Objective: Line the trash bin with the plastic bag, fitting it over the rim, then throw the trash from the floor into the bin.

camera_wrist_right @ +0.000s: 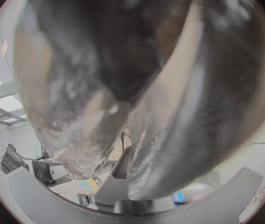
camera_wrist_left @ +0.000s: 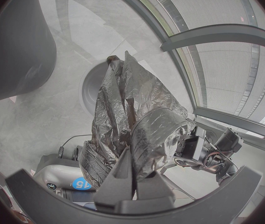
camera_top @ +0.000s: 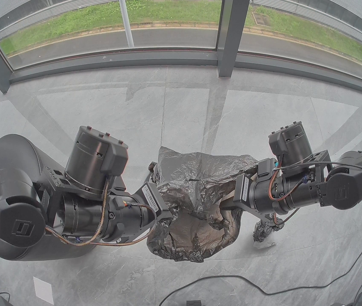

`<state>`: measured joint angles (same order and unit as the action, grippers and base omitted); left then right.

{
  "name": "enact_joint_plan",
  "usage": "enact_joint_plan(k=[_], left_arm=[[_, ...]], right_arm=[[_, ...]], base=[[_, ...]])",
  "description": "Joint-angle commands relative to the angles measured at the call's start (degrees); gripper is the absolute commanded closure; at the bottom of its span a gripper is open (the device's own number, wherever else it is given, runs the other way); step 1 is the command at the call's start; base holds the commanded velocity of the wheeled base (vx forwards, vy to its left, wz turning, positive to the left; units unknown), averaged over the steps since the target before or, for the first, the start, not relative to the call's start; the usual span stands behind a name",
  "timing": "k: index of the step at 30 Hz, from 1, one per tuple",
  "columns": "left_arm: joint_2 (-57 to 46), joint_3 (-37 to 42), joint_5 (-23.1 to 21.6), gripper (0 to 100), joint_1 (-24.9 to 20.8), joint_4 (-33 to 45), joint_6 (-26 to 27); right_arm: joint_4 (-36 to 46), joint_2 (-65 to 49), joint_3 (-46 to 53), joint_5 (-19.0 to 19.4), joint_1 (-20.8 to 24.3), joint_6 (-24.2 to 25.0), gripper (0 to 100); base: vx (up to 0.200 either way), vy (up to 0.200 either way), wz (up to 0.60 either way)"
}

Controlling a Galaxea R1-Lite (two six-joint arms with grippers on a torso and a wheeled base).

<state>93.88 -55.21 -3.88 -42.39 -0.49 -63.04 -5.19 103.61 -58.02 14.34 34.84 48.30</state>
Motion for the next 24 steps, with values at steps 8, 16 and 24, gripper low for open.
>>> enact_joint_plan(k=[8,16,24], left_arm=[[-3.88,3.88,-0.17,100,-2.53,0.84,-0.77],[-1.86,4.76,-4.56,100,-2.44,0.31,-0.77],[8.95,2.30,-5.09,100,-0.50,-3.38,1.34]], right_arm=[[0.27,-6.58,6.34,-0.01,3.57,2.24,100],[0.45,-5.17,7.74,-0.10,3.74,2.24,100],[-5.00,3.09,5.81,-0.01,-2.58,-0.14,100]], base=[[0.000,0.000,0.00],[0.000,0.000,0.00],[0.000,0.000,0.00]])
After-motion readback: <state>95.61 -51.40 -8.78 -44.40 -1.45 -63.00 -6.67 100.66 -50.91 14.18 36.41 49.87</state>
